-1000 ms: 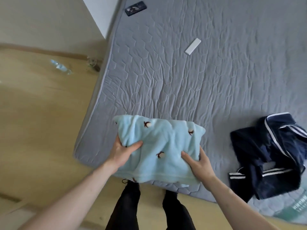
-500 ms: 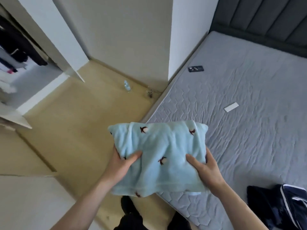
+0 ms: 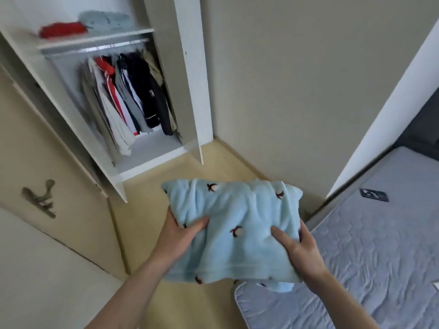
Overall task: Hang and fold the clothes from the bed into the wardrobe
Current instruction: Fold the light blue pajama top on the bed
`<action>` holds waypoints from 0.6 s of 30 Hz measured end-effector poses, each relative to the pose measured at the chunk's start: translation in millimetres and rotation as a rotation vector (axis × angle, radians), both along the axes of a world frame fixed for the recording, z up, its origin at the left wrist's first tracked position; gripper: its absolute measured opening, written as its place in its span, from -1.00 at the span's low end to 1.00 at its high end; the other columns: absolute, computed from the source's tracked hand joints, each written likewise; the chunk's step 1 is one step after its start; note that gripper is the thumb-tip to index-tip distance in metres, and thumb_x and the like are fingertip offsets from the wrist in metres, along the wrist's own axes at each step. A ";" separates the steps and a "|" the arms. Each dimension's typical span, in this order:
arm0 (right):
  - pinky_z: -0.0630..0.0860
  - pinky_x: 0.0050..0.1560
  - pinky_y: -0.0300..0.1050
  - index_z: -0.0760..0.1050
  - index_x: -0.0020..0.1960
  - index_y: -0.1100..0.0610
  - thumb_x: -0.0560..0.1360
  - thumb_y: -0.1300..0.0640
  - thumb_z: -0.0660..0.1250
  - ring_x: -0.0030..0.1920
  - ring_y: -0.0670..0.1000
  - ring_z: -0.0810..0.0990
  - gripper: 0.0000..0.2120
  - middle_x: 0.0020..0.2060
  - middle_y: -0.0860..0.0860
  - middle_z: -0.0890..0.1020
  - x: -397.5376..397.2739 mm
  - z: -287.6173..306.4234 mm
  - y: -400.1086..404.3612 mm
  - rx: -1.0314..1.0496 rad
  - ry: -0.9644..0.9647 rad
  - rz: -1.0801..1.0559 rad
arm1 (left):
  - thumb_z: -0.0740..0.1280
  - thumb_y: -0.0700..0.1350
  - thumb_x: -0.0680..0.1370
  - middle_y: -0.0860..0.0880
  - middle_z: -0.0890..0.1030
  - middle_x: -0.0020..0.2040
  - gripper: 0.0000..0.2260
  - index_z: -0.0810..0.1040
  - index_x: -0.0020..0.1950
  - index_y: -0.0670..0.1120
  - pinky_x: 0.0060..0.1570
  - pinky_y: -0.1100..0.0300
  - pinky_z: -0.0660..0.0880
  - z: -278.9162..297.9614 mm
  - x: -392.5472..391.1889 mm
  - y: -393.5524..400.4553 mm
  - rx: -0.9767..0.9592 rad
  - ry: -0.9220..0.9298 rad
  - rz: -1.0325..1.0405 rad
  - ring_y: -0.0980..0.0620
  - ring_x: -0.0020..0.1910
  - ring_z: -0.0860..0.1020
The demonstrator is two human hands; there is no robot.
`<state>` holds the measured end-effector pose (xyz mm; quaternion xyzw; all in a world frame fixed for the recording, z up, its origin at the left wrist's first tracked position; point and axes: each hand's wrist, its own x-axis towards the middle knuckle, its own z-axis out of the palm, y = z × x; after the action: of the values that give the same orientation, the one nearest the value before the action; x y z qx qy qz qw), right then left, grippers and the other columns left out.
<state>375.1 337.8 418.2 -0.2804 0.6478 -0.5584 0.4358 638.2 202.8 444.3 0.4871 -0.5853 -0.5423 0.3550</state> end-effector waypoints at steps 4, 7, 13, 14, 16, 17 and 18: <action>0.65 -0.03 -0.13 0.56 0.22 -0.26 0.25 -0.32 0.60 0.02 -0.11 0.73 -0.42 0.07 -0.18 0.73 10.9 23.5 -80.8 -0.041 0.053 0.085 | 0.63 0.22 0.30 0.34 0.62 0.15 -0.33 0.41 0.32 0.30 0.09 0.22 0.52 18.2 22.9 -64.1 -0.035 0.016 0.066 0.33 0.09 0.60; 0.65 -0.07 -0.17 0.59 0.17 -0.22 0.34 -0.24 0.59 0.02 -0.08 0.74 -0.56 0.05 -0.14 0.74 15.7 38.2 -146.7 -0.079 0.078 0.168 | 0.63 0.10 0.36 0.24 0.65 0.16 -0.42 0.48 0.31 0.23 0.08 0.25 0.57 30.8 33.6 -114.2 -0.103 0.026 0.102 0.27 0.12 0.62; 0.67 -0.12 -0.23 0.54 0.26 -0.20 0.45 -0.19 0.53 0.05 -0.06 0.74 -0.59 0.09 -0.13 0.73 23.6 65.0 -284.0 -0.164 0.094 0.327 | 0.62 0.24 0.26 0.32 0.63 0.13 -0.38 0.46 0.25 0.38 -0.01 0.35 0.58 63.5 52.1 -218.1 -0.189 0.010 0.257 0.33 0.08 0.61; 0.68 -0.11 -0.21 0.54 0.24 -0.22 0.44 -0.20 0.53 0.05 -0.05 0.74 -0.60 0.09 -0.13 0.73 24.1 70.6 -306.2 -0.176 0.096 0.351 | 0.61 0.28 0.23 0.29 0.63 0.17 -0.30 0.45 0.32 0.33 0.11 0.24 0.58 69.1 55.3 -233.8 -0.182 0.007 0.286 0.29 0.11 0.61; 0.67 -0.04 -0.12 0.55 0.20 -0.26 0.42 -0.22 0.53 0.04 -0.06 0.74 -0.62 0.08 -0.14 0.73 25.8 84.0 -351.1 -0.195 0.102 0.389 | 0.61 0.31 0.21 0.26 0.62 0.21 -0.19 0.42 0.41 0.23 0.27 0.05 0.53 80.0 62.5 -266.4 -0.181 -0.008 0.351 0.23 0.17 0.61; 0.65 0.02 -0.05 0.55 0.18 -0.27 0.41 -0.23 0.54 0.04 -0.06 0.74 -0.62 0.08 -0.14 0.73 26.8 91.2 -374.0 -0.206 0.101 0.408 | 0.61 0.33 0.21 0.25 0.62 0.22 -0.17 0.41 0.42 0.22 0.30 0.00 0.52 86.0 66.5 -282.7 -0.184 -0.019 0.377 0.20 0.19 0.60; 0.64 0.06 0.01 0.56 0.18 -0.28 0.40 -0.24 0.54 0.05 -0.06 0.74 -0.62 0.07 -0.14 0.73 28.4 98.2 -396.3 -0.218 0.102 0.429 | 0.61 0.33 0.21 0.24 0.61 0.24 -0.17 0.41 0.42 0.22 0.32 -0.04 0.51 92.7 70.6 -298.2 -0.189 -0.029 0.396 0.16 0.21 0.60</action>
<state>403.6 -58.5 516.4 -0.4848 0.5306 -0.5047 0.4783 708.8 -95.4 537.0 0.5648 -0.5315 -0.3975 0.4904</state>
